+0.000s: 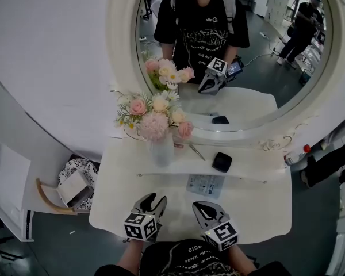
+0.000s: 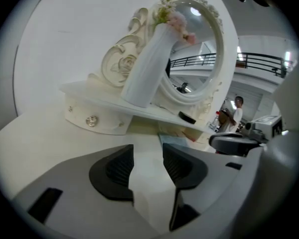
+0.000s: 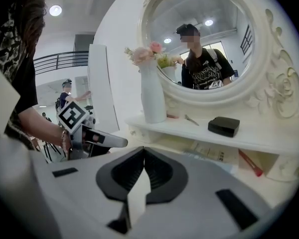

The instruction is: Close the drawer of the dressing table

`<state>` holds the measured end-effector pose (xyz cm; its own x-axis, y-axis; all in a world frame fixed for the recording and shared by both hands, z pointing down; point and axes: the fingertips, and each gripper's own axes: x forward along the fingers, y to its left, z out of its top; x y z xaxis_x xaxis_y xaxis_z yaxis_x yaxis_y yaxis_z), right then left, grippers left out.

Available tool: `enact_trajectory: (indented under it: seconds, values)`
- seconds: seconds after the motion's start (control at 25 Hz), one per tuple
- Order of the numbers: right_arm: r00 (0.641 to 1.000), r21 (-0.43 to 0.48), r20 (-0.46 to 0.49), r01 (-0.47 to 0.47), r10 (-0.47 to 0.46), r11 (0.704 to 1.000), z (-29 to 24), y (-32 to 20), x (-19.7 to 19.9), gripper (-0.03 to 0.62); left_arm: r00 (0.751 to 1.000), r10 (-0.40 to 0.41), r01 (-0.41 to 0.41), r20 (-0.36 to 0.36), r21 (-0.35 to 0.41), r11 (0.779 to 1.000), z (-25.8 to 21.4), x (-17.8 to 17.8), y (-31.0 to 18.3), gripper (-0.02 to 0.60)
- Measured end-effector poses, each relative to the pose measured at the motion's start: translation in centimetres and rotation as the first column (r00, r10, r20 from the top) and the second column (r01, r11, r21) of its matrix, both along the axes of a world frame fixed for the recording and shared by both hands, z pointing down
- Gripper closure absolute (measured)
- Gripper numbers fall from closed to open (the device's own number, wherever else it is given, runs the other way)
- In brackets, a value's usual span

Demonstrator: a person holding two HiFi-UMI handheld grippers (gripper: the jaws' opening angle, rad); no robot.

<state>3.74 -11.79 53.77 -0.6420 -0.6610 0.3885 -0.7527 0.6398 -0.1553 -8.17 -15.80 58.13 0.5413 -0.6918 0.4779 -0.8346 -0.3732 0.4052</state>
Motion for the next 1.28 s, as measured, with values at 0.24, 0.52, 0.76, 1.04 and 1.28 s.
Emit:
enact_trajectory:
  seconds: [0.24,0.52,0.76,1.04,1.28]
  values:
    - [0.999,-0.019,-0.010,-0.032,0.031,0.999,0.6,0.9,1.0,0.583,0.991,0.131,-0.127,-0.039,0.100,0.987,-2.6,5.5,2.9,0.398]
    - [0.990,-0.065,-0.013,-0.138,0.138,0.988,1.8,2.0,3.4,0.583,0.964,0.267,-0.264,-0.001,0.153,0.952,-3.6,8.6,5.1,0.552]
    - [0.975,-0.148,0.012,-0.219,0.223,0.964,3.0,2.5,4.7,0.585,0.940,0.336,-0.341,0.054,0.112,0.934,-1.8,9.4,6.8,0.566]
    - [0.980,-0.132,-0.021,-0.201,0.200,0.971,3.1,2.7,4.4,0.585,0.937,0.349,-0.349,0.022,0.107,0.931,-2.0,9.5,7.2,0.566]
    - [0.983,-0.169,0.021,-0.176,0.182,0.970,3.4,3.1,3.6,0.585,0.939,0.342,-0.345,0.049,0.084,0.935,-1.4,9.0,7.4,0.566]
